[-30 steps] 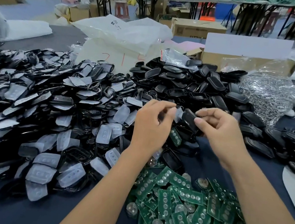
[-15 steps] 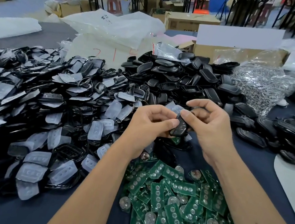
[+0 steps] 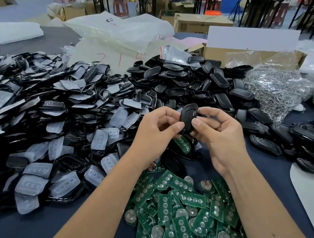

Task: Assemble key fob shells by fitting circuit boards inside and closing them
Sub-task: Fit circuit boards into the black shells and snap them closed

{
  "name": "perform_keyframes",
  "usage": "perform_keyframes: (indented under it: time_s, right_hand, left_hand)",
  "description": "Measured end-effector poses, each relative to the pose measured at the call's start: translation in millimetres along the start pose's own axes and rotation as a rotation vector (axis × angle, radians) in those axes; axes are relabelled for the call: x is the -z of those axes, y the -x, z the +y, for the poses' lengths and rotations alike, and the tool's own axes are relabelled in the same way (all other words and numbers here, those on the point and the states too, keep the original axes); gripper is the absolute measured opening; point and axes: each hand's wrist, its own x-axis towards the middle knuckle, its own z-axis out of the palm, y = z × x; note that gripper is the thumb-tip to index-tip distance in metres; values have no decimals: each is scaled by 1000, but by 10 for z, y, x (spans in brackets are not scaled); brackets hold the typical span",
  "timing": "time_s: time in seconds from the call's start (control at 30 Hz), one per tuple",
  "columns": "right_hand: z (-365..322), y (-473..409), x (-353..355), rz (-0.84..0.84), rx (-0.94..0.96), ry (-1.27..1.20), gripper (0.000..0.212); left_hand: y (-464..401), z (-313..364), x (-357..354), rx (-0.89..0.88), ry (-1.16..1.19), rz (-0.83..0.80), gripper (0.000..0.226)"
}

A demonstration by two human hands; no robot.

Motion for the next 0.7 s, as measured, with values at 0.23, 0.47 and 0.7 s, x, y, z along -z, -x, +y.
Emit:
perform_keyframes:
  time_s: [0.23,0.47,0.7]
  right_hand:
    - [-19,-4,-7,-25,-41,-73,39]
    - [-43,7,-12,-79,-45,-188,26]
    - [-70,-2,-19,-72,-72,-225,22]
  left_hand:
    - [-1,13,-14,38,0,-8,6]
    - [14,61,-100,97,100,-36,7]
    - [15,91,-157,117,146,-18,10]
